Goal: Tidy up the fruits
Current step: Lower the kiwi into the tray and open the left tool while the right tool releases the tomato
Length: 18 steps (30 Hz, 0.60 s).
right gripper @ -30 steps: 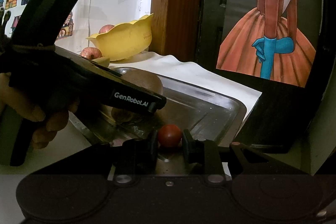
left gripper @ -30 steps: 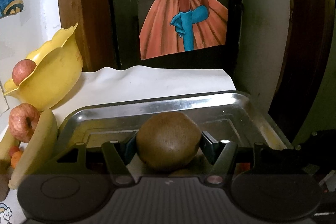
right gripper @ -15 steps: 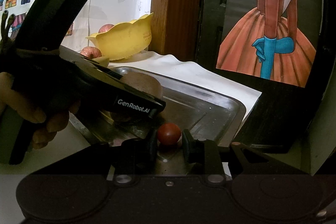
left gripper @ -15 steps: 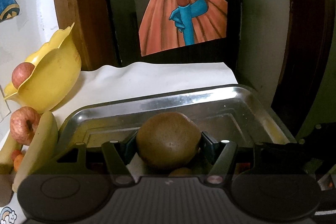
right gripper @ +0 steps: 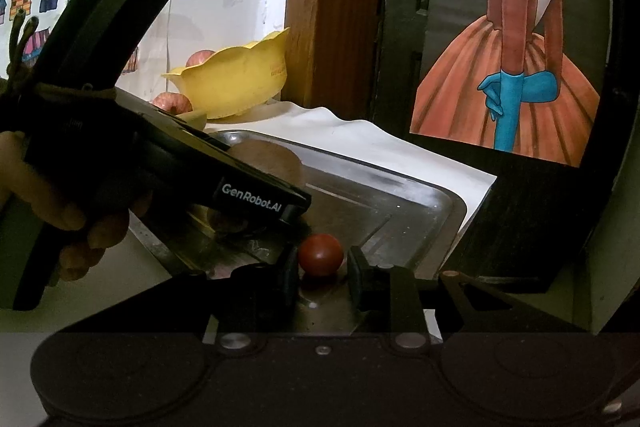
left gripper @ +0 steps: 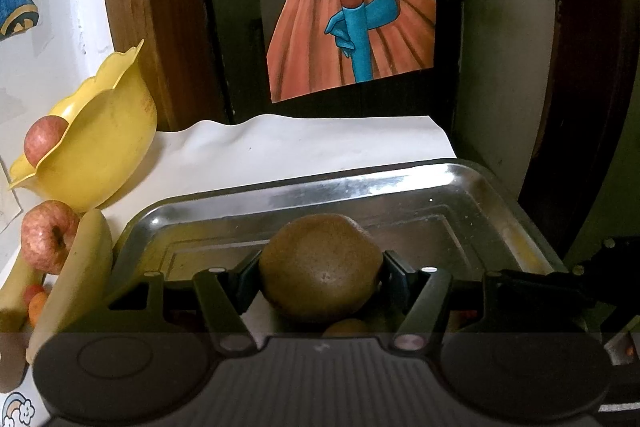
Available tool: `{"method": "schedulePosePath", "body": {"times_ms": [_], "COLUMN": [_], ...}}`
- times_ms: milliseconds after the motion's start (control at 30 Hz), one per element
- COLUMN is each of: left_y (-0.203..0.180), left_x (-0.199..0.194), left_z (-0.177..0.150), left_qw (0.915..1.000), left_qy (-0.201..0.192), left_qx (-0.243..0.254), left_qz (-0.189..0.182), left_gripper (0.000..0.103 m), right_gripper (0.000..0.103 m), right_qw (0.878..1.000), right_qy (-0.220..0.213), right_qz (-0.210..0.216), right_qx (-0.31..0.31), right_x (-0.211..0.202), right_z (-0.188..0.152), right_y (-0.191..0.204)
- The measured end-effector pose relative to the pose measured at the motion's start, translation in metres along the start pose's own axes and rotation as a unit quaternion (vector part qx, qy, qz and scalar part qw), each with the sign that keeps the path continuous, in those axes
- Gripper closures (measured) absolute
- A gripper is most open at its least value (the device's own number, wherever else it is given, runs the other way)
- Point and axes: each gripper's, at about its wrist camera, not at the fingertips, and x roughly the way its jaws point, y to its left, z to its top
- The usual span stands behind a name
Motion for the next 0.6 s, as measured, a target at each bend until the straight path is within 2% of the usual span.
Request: {"method": "schedulePosePath", "body": {"times_ms": [233,400,600], "left_y": [0.004,0.007,0.013], "left_x": [-0.003,-0.012,-0.050], "left_z": [0.001,0.000,0.003], "left_qw": [0.9999,0.9992,0.9960], "left_qy": [-0.003,-0.006,-0.051], "left_qx": [-0.012,-0.034,-0.062], "left_qz": [-0.004,-0.020,-0.039], "left_gripper": [0.032,0.023,0.010], "right_gripper": [0.064,0.060,0.045], "right_qw": [1.000,1.000,0.999], "right_qy": [-0.005,-0.010,-0.039], "right_qz": [0.001,-0.006,-0.022], "right_qx": [0.010,0.020,0.023], "right_x": [-0.002,-0.006,-0.033], "right_z": [-0.001,-0.002,0.006], "right_y": [-0.002,-0.002,0.005]}}
